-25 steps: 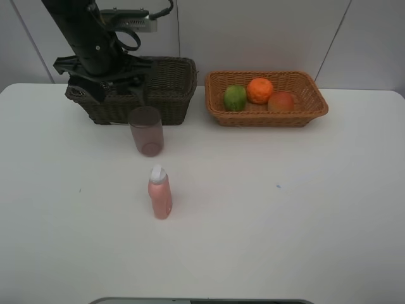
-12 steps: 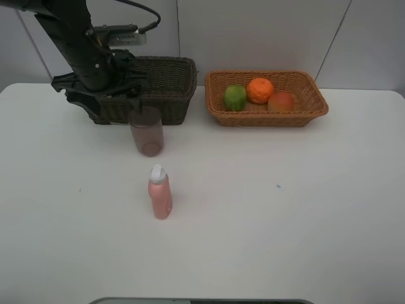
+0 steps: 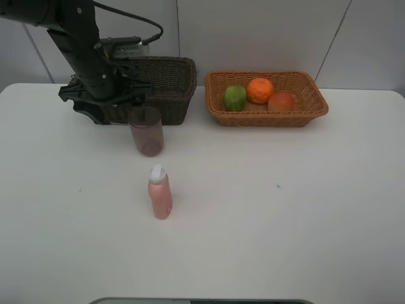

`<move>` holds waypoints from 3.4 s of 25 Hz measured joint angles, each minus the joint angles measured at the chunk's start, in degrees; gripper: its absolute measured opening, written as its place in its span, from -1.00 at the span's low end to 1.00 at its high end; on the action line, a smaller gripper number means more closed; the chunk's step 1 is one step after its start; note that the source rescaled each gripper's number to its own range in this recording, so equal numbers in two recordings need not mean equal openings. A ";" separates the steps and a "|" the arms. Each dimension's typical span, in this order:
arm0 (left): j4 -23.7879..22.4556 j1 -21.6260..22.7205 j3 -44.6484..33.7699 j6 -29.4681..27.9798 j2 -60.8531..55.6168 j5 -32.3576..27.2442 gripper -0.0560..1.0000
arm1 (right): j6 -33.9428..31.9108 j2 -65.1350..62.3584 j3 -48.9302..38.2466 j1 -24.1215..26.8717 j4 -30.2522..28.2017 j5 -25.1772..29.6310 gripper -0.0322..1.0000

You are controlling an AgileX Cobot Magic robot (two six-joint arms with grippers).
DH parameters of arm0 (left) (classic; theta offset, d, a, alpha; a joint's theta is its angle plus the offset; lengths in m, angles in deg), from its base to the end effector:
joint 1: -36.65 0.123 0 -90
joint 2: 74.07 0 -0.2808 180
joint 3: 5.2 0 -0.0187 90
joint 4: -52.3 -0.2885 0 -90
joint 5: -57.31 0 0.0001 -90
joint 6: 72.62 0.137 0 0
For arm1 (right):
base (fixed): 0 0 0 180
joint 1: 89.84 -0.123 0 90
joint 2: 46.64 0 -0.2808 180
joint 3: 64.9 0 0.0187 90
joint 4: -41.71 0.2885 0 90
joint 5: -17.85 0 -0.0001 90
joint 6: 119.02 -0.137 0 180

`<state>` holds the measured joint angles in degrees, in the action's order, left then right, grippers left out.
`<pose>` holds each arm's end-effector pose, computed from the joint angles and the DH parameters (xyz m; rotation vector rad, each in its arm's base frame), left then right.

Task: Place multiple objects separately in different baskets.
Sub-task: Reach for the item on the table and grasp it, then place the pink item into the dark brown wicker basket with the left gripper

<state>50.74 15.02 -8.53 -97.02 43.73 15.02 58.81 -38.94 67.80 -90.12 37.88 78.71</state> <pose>0.3975 -0.1549 0.1069 -0.0442 2.8636 -0.1351 0.0705 -0.0077 0.2818 0.0374 2.0204 -0.0525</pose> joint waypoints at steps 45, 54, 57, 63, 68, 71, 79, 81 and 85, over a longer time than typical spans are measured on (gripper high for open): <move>0.18 -0.07 -1.33 -0.42 4.71 3.45 -0.89 | 0.00 0.00 0.00 0.00 0.00 0.00 1.00; 0.18 -0.07 -1.38 -0.58 3.89 2.43 -0.89 | 0.00 0.00 0.00 0.00 0.00 0.00 1.00; 0.18 -0.07 -1.44 -0.58 1.47 2.30 -0.89 | 0.00 0.00 0.00 0.00 0.00 0.00 1.00; 0.08 -0.07 -1.44 -0.46 -4.02 -0.54 -0.89 | 0.00 0.00 0.00 0.00 0.00 0.00 1.00; 0.08 -0.07 -1.44 0.26 -8.24 -2.39 -0.89 | 0.00 0.00 0.00 0.00 0.00 0.00 1.00; 0.01 -0.07 -1.44 0.93 -10.74 -2.33 -0.89 | 0.00 0.00 0.00 0.00 0.00 0.00 1.00; -4.52 -0.07 5.31 7.53 -10.64 1.32 -0.89 | 0.00 0.00 0.00 0.00 0.00 0.00 1.00; -5.15 -0.07 7.53 10.01 -9.58 2.73 -0.89 | 0.00 0.00 0.00 0.00 0.00 0.00 1.00; -5.79 -0.07 11.10 13.67 -6.23 5.11 -0.89 | 0.00 0.00 0.00 0.00 0.00 0.00 1.00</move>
<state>44.95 14.95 2.57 -83.36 37.51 20.14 58.81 -38.94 67.80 -90.12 37.88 78.71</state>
